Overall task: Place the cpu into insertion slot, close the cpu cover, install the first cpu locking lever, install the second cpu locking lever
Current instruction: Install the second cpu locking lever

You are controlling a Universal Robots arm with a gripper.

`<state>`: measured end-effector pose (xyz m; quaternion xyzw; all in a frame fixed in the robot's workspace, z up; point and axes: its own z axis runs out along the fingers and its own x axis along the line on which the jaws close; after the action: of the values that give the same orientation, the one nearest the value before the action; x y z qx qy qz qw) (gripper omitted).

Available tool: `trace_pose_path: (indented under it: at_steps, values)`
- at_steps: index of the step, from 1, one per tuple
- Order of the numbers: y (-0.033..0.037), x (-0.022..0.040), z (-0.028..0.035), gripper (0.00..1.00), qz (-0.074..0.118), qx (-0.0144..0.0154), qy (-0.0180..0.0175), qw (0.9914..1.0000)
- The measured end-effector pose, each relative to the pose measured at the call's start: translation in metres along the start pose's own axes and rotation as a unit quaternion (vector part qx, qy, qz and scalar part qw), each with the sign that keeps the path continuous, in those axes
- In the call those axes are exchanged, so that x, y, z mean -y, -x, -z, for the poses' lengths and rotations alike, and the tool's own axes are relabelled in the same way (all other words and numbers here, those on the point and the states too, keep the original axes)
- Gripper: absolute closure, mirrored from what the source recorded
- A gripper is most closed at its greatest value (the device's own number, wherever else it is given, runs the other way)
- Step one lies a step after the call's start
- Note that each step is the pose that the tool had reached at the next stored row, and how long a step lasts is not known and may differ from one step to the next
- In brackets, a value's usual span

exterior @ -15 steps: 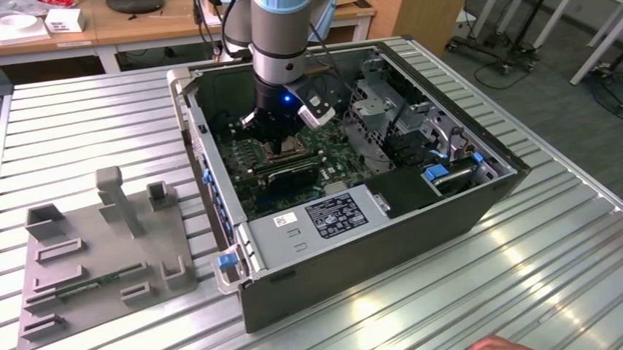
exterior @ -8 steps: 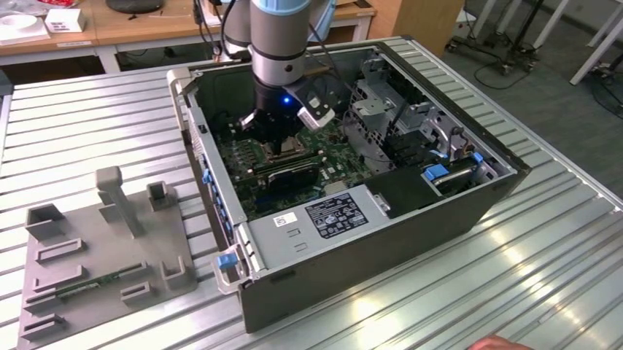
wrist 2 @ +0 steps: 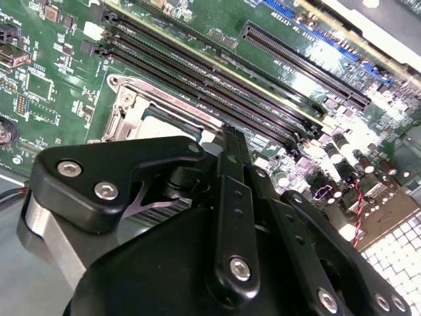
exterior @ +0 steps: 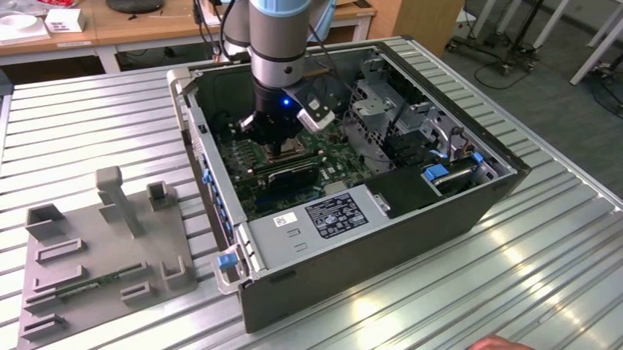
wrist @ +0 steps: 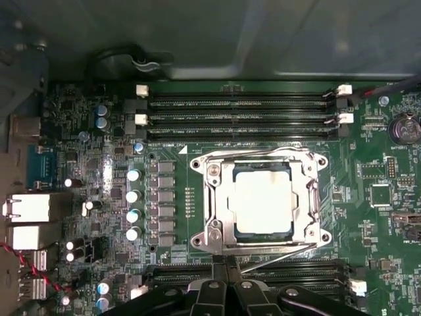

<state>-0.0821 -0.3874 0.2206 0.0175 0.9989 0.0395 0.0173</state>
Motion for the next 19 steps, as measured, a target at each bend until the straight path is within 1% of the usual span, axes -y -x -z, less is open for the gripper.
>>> trace_pose_path:
  at_steps: [4,8,14,16,19]
  values:
    - [0.0001,0.0023,0.0002,0.89,0.0,0.0,0.0001,1.0]
    - [-0.0003,0.0025,0.0002,0.89,0.0,0.0,0.0003,1.0]
    - [-0.0027,0.0027,-0.0004,0.89,0.0,0.0,0.0003,1.0]
    - [-0.0034,0.0028,-0.0011,0.89,0.0,0.0,0.0002,1.0]
    - [-0.0038,0.003,-0.0039,0.89,0.0,0.0,0.0003,1.0]
